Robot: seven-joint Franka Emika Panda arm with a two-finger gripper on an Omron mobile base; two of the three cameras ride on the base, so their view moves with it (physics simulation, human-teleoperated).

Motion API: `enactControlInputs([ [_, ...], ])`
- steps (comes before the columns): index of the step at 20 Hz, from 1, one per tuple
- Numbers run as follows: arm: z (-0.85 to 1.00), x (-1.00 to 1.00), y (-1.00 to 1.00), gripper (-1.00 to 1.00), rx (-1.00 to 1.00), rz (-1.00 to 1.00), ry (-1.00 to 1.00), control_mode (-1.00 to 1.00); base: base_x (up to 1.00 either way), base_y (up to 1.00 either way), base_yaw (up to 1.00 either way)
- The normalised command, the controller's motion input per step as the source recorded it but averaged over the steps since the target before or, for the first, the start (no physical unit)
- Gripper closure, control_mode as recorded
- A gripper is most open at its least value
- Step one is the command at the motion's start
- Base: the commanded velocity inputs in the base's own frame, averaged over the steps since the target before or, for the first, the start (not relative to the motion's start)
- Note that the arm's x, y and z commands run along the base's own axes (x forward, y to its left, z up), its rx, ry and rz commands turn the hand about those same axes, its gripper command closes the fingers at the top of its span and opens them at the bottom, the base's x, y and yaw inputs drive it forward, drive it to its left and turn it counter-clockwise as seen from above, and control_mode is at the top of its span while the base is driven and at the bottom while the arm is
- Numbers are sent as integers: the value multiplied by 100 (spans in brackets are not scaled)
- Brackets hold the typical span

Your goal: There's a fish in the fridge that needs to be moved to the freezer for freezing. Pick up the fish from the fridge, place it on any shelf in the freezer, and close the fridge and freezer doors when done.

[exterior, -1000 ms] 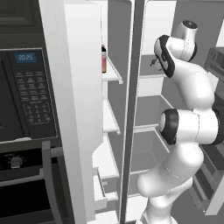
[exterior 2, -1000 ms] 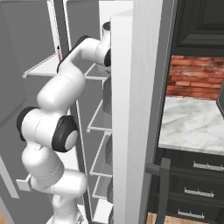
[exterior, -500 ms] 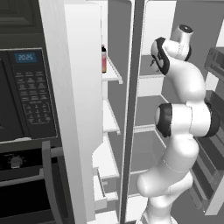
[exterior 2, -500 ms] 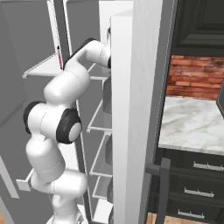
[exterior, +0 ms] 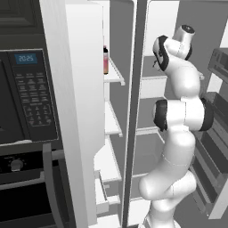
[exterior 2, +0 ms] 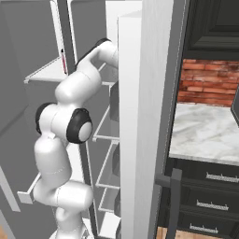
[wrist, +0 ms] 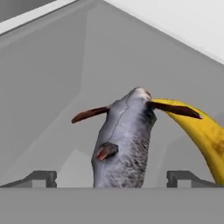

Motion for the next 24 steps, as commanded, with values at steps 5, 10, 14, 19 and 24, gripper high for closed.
enactControlInputs([
  [5,-34,44,1,100,0,4,8,-100,0,0,0],
  [10,-100,-2,33,100,0,3,21,-100,0,0,0],
  [14,-95,-23,37,100,0,9,10,-100,0,0,0],
  [19,-36,-100,31,100,0,10,-22,-100,0,0,0],
  [24,-24,-100,40,100,-1,4,-29,-100,0,0,0],
])
